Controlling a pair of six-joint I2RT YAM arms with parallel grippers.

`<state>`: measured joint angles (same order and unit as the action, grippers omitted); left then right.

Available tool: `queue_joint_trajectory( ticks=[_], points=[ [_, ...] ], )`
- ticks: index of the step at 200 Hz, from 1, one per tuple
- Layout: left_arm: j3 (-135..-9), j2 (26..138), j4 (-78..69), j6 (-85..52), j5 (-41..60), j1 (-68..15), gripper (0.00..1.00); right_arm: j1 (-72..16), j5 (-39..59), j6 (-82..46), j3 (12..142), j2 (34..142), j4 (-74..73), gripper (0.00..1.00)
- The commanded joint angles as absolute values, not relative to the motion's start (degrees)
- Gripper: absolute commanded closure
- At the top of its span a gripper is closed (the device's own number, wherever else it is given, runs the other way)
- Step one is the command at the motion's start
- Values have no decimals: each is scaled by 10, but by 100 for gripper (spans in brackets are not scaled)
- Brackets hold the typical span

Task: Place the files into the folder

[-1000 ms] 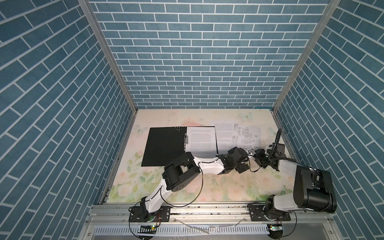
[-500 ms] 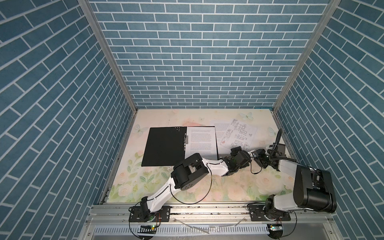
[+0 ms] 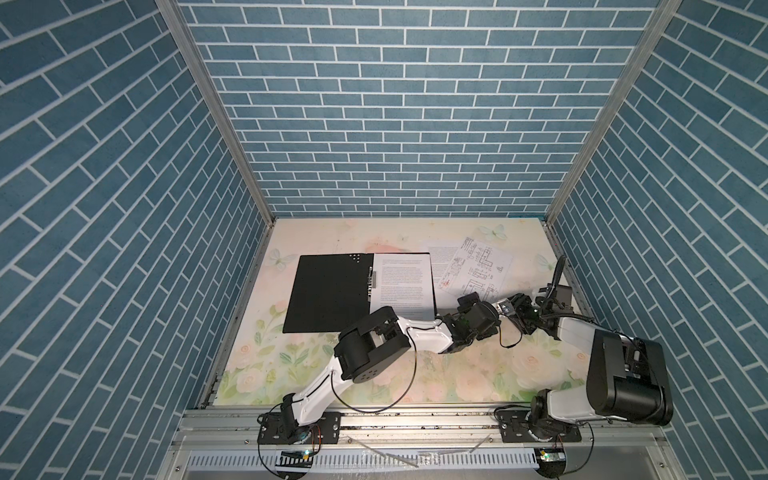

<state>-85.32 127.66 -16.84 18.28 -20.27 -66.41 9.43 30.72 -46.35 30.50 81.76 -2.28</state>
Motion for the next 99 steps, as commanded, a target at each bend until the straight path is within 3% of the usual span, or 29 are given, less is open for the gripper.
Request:
queue_joint_trajectory(
  ticks=[1, 48, 99],
  points=[
    [-847, 1221, -161, 146, -177, -666, 1, 97, 264, -448, 327, 827, 42, 28],
    [-896, 1193, -69, 61, -116, -602, 0, 96, 246, -433, 367, 835, 54, 22],
    [-1081, 1298, 104, 14, -29, -503, 0, 96, 229, -422, 411, 861, 54, 18]
  ],
)
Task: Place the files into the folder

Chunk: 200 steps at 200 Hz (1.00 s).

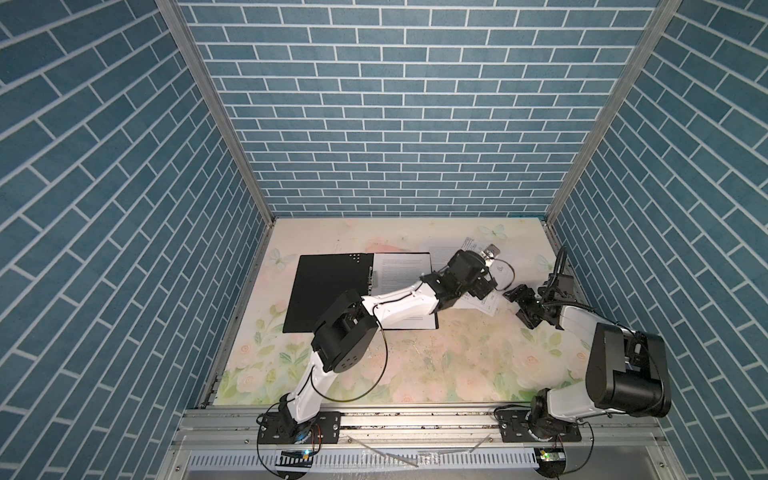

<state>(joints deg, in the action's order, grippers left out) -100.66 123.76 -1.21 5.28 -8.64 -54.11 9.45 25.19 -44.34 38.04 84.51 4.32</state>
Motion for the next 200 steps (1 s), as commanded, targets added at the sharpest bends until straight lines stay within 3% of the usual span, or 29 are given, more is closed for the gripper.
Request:
queue_joint_trajectory(
  ticks=[1, 56, 97, 200],
  points=[
    [-1086, 1302, 108, 14, -26, -502, 0, 96, 228, -422, 412, 862, 53, 17],
    [-1343, 1474, 270, -25, 69, -441, 0, 95, 230, -435, 441, 906, 24, 17],
    [-1475, 1560, 340, -55, 81, -426, 0, 83, 236, -444, 470, 946, 19, 19],
    [-1429, 1561, 362, -117, 154, -417, 1, 52, 222, -446, 507, 1006, 46, 20]
  ],
)
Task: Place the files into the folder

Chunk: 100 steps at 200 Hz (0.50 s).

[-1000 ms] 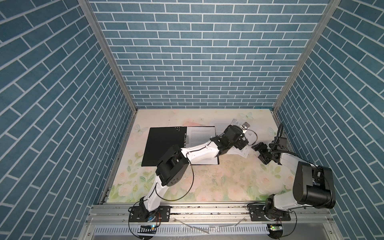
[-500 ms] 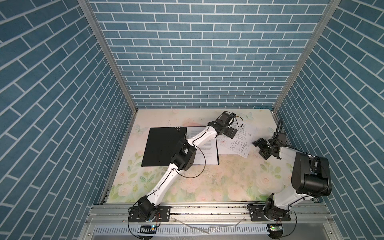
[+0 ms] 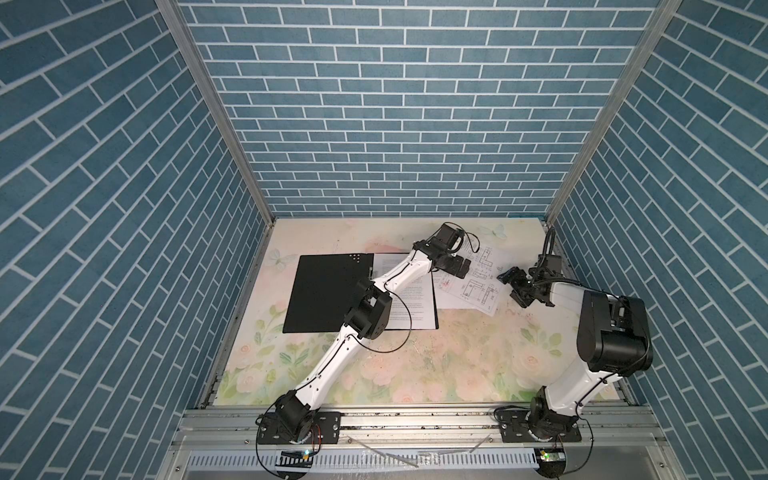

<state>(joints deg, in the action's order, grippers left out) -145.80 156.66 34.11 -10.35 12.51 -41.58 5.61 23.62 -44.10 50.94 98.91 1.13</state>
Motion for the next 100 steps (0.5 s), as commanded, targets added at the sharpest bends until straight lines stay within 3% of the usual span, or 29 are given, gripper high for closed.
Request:
queue_joint_trajectory(
  ticks=[1, 100],
  points=[
    [-1428, 1559, 362, -117, 154, -417, 1, 52, 223, -446, 506, 1006, 46, 20],
    [-1339, 1518, 364, -119, 177, -451, 3, 45, 241, -440, 462, 993, 55, 20]
  ],
)
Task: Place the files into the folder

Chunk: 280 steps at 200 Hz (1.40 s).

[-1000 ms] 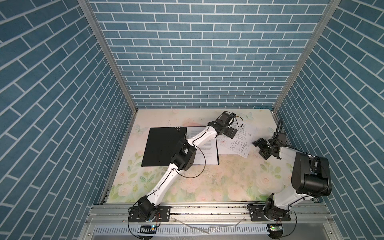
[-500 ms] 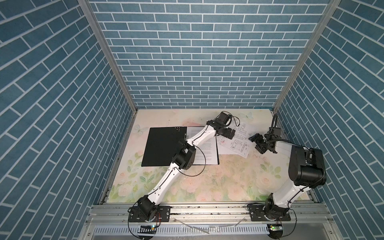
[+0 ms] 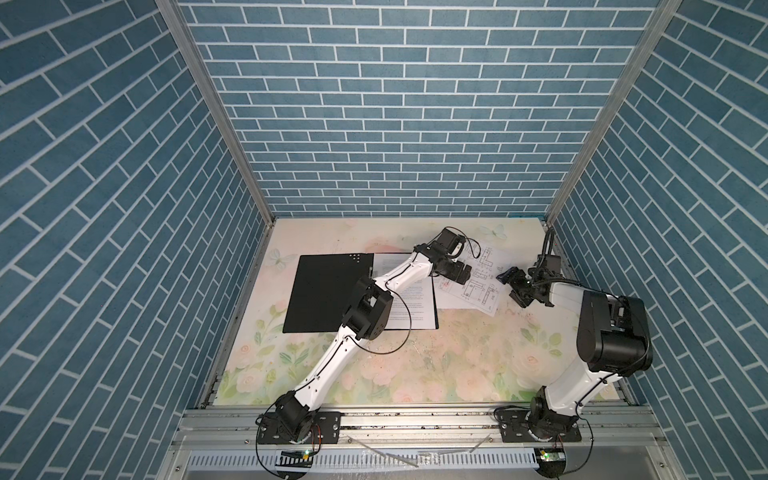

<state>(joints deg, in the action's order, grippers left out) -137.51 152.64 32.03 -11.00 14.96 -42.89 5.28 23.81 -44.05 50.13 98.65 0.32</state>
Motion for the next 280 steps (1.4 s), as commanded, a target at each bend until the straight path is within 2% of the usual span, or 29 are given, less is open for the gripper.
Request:
queue_joint_trajectory(
  ticks=[1, 112, 137, 172, 224, 280],
  points=[
    [-1338, 1518, 364, -119, 177, -451, 3, 45, 241, -440, 461, 993, 55, 20],
    [-1168, 1429, 278, -143, 188, -491, 3, 32, 290, -442, 366, 951, 19, 20],
    [-1149, 1423, 266, -150, 185, -492, 4, 32, 276, -435, 357, 937, 33, 20],
    [-1163, 1405, 277, -127, 144, -482, 2, 33, 232, -408, 390, 915, 91, 19],
    [-1255, 1410, 311, -100, 149, -461, 0, 36, 185, -383, 466, 909, 126, 13],
    [-1361, 1477, 365, -92, 130, -437, 0, 58, 151, -350, 562, 974, 143, 11]
  ],
)
